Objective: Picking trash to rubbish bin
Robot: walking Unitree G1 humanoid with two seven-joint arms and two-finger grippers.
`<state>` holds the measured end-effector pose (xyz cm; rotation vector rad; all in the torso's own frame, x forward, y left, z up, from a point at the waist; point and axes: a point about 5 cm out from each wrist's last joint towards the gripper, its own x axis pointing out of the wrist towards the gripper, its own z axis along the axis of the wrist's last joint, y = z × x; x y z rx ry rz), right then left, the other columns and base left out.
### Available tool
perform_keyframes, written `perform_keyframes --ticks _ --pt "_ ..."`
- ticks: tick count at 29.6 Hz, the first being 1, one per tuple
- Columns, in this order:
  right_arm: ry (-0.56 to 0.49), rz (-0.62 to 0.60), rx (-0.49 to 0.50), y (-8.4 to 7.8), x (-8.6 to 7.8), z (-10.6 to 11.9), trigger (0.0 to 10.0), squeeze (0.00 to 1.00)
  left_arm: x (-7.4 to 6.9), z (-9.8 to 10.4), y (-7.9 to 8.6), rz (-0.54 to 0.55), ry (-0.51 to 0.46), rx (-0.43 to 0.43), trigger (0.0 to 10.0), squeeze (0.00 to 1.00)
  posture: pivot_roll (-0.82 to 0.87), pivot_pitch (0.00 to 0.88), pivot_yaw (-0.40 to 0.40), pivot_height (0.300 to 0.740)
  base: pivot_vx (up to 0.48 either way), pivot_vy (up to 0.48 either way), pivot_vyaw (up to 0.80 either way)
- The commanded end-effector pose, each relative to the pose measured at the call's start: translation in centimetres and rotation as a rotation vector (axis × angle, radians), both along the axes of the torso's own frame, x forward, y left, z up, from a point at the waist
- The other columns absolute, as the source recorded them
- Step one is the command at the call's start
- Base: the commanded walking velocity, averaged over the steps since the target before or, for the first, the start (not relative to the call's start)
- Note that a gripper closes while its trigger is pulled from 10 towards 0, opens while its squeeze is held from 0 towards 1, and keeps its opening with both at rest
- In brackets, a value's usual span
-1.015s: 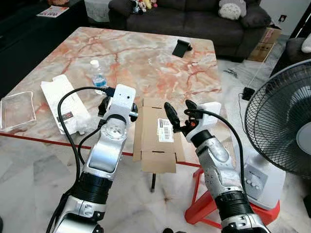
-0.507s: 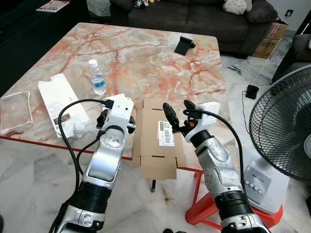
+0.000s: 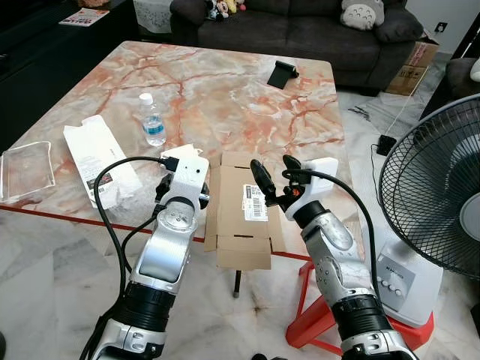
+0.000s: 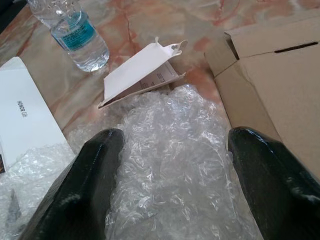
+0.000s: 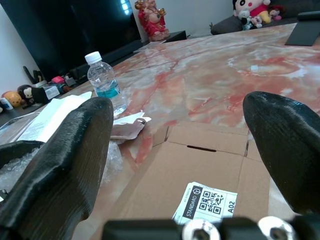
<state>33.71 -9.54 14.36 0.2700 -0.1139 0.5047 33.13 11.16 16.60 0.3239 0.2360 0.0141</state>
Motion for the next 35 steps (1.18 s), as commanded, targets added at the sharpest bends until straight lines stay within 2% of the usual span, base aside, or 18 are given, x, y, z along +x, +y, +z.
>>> perform_keyframes --ticks 1,4,5,6,7,8,9,18,19,20,35 --pt "-0.007 0.014 0.005 0.2 0.0 0.4 10.0 0.00 -0.2 -0.3 0.1 0.007 0.018 0.015 0.0 0.00 -0.11 0.094 -0.078 0.740 0.000 0.000 0.00" --pt "-0.004 0.017 0.006 0.3 -0.1 0.3 10.0 0.00 -0.3 -0.5 0.3 0.011 0.026 0.020 0.0 0.00 -0.10 0.102 -0.080 0.740 0.000 0.000 0.00" --pt "-0.003 0.018 0.007 0.3 -0.1 0.3 10.0 0.00 -0.3 -0.7 0.3 0.013 0.033 0.025 1.3 0.00 -0.11 0.106 -0.081 0.740 0.000 0.000 0.00" --pt "-0.003 0.018 0.007 0.3 -0.1 0.3 10.0 0.00 -0.3 -0.7 0.3 0.013 0.033 0.025 1.3 0.00 -0.11 0.106 -0.081 0.740 0.000 0.000 0.00" --pt "-0.002 0.019 0.008 0.3 -0.2 0.3 10.0 0.00 -0.4 -0.9 0.3 0.015 0.040 0.035 8.8 0.00 -0.11 0.107 -0.080 0.740 0.000 0.000 0.00" --pt "-0.001 0.020 0.008 0.3 -0.2 0.3 10.0 0.00 -0.4 -1.0 0.4 0.016 0.045 0.041 8.8 0.00 -0.11 0.107 -0.080 0.740 0.000 0.000 0.00" --pt "0.000 0.021 0.008 0.3 -0.2 0.2 10.0 0.00 -0.5 -1.3 0.4 0.017 0.054 0.048 10.0 0.00 -0.11 0.109 -0.081 0.740 0.000 0.000 0.00" --pt "0.007 0.026 0.010 0.4 -0.4 0.1 10.0 0.00 -0.6 -2.5 0.3 0.008 0.098 0.054 10.0 0.00 -0.11 0.115 -0.081 0.740 0.000 0.000 0.00" --pt "0.007 0.025 0.010 0.4 -0.4 0.1 10.0 0.00 -0.6 -2.4 0.2 0.006 0.091 0.050 2.9 0.00 -0.11 0.115 -0.081 0.740 0.000 0.000 0.00" --pt "0.007 0.025 0.010 0.4 -0.4 0.1 10.0 0.00 -0.6 -2.3 0.2 0.005 0.084 0.047 0.0 0.00 -0.11 0.115 -0.081 0.740 0.000 0.000 0.00" --pt "0.009 0.024 0.012 0.4 -0.3 0.2 10.0 0.00 -0.4 -2.0 -0.1 -0.008 0.071 0.051 0.0 0.00 -0.11 0.112 -0.080 0.740 0.000 0.000 0.00"
